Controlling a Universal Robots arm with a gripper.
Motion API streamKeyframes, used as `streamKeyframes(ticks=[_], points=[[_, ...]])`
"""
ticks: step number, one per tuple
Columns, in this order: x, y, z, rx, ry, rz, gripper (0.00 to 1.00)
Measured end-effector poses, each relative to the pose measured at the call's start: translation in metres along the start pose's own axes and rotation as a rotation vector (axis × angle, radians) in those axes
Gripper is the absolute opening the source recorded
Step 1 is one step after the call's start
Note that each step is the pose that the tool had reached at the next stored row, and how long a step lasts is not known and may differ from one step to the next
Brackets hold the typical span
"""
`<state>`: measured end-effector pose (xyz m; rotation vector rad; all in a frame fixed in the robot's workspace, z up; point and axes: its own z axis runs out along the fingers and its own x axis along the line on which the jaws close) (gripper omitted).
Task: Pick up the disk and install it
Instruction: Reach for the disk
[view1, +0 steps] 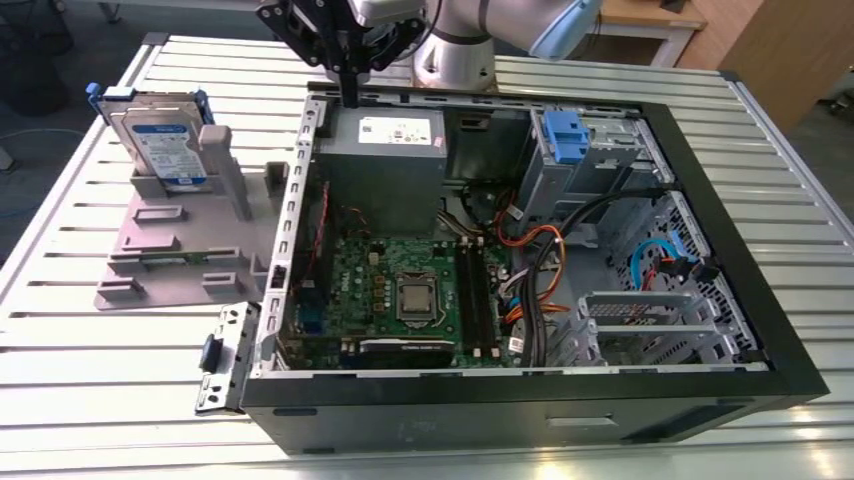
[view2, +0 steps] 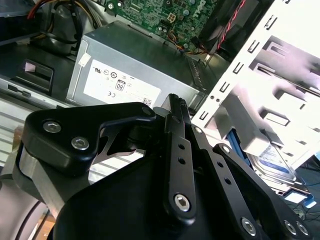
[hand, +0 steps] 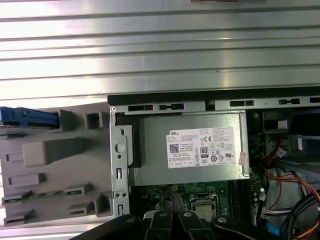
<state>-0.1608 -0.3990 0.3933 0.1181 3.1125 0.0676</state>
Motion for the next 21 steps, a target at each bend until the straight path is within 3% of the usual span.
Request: streamKeyframes(ticks=[21], points=[[0.0067,-0.0005,-0.0002,0.0000,-0.0001,0.000,0.10]])
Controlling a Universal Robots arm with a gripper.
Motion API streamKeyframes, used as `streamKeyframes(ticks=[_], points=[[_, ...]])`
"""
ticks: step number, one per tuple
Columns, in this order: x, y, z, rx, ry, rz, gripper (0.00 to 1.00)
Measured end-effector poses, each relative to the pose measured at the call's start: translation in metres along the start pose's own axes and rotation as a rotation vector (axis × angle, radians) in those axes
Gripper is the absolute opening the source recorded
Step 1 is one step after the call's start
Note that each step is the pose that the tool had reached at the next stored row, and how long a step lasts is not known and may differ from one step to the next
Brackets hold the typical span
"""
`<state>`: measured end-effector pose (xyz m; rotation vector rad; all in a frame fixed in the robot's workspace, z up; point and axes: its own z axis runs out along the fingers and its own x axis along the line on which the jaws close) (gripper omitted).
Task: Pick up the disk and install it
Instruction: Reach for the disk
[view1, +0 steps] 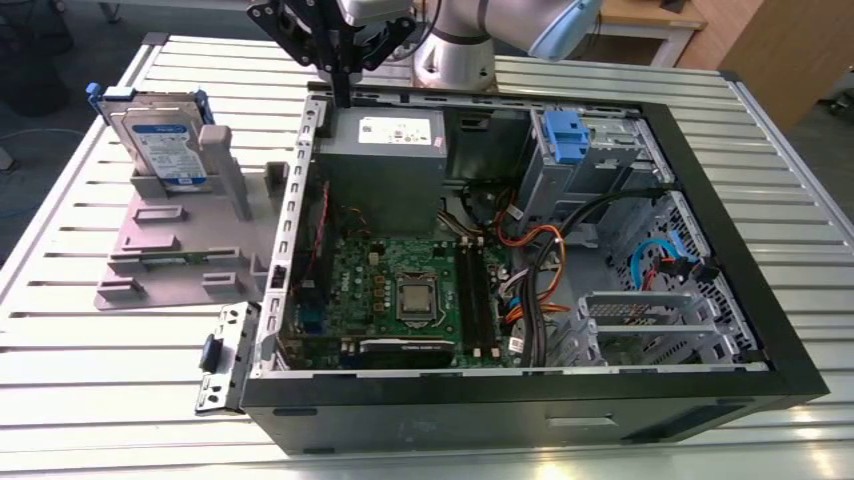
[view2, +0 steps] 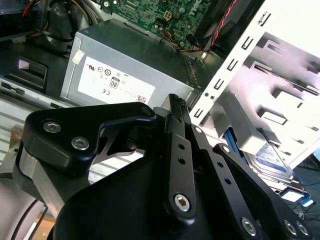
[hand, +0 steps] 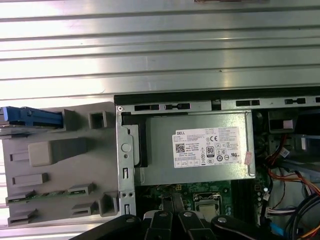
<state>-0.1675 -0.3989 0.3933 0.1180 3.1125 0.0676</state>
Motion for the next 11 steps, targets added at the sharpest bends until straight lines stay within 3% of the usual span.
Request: streamKeyframes(ticks=[11], points=[[0.0040,-0.0003,-0.0001,0.0000,0.0000,0.000,0.10]])
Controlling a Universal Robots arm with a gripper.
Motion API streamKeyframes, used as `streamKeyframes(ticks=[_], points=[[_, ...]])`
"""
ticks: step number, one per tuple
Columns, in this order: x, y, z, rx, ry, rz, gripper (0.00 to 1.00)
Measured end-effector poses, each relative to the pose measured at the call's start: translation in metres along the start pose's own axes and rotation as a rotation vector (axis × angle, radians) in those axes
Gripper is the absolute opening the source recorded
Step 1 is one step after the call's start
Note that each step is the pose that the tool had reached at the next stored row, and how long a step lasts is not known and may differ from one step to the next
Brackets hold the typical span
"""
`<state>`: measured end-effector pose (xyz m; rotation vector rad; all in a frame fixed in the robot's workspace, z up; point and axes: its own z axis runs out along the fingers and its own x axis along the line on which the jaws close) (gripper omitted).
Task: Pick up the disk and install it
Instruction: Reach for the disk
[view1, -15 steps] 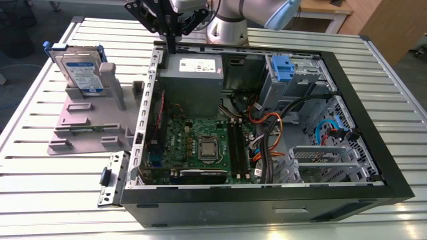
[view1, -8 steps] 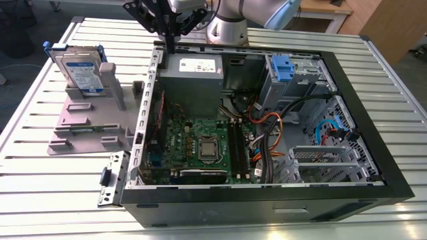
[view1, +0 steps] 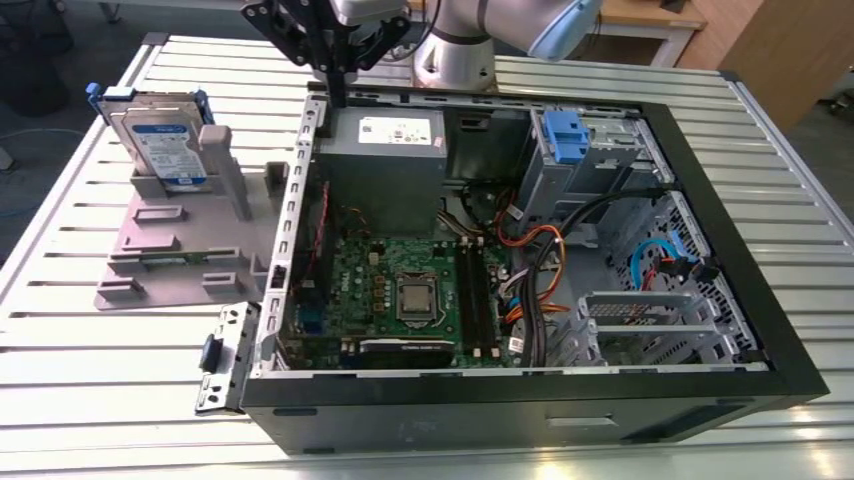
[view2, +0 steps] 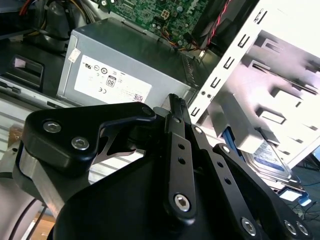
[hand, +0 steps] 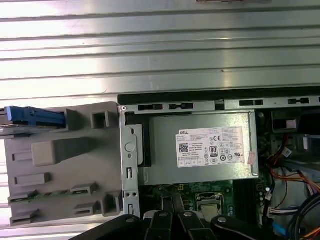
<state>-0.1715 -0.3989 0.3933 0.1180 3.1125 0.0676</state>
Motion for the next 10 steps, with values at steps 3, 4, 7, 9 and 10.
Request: streamKeyframes(ticks=[3,4,7,9,10], points=[[0.0010,-0.0001,0.0000,0.0000,0.0000,0.000,0.10],[0.0014,-0.0001,0.0000,0.0000,0.0000,0.000,0.10],[0.0025,-0.0002,-0.0001,0.0000,0.0000,0.000,0.10],[0.0033,-0.0002,-0.0001,-0.0001,0.0000,0.000,0.10],[0.0037,-0.0003,-0.0001,0.0000,0.0000,0.000,0.10]])
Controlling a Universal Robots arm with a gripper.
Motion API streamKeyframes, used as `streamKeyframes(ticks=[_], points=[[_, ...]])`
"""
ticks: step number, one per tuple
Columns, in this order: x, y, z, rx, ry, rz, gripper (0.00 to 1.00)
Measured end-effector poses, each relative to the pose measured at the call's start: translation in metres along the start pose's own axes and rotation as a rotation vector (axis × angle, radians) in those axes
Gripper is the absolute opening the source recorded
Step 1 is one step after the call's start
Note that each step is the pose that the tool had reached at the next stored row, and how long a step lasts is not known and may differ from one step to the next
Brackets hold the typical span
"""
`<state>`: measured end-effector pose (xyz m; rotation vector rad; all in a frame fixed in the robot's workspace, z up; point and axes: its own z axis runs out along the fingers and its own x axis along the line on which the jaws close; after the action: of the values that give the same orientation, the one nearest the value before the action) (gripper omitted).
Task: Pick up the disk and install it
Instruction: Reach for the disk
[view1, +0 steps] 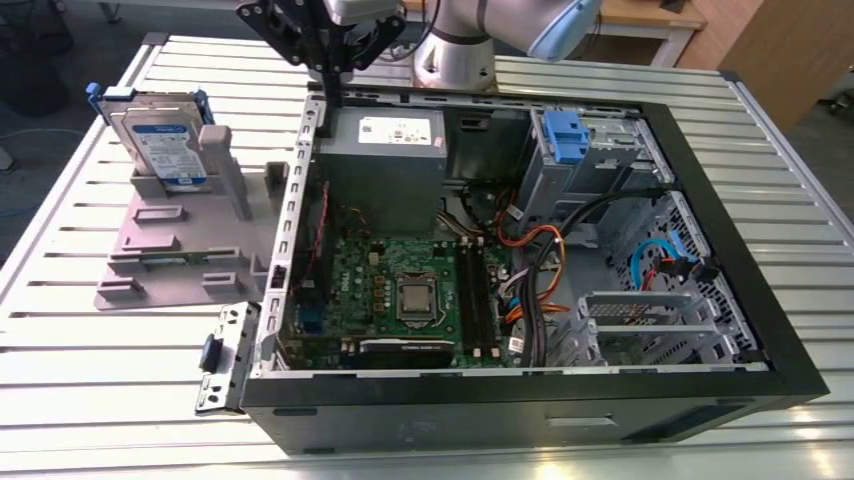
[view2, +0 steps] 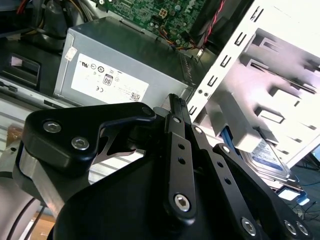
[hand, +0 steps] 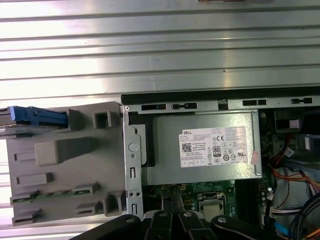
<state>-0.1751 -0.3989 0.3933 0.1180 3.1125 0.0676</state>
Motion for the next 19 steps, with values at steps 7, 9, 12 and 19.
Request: streamKeyframes(ticks=[7,9,12,19], points=[[0.0027,-0.0002,-0.0001,0.0000,0.0000,0.000,0.10],[0.0035,-0.0003,-0.0001,0.0000,0.0000,0.000,0.10],[0.0047,-0.0003,-0.0001,-0.0001,0.0000,0.000,0.10],[0.0069,-0.0005,-0.0002,0.0000,0.0000,0.000,0.10]])
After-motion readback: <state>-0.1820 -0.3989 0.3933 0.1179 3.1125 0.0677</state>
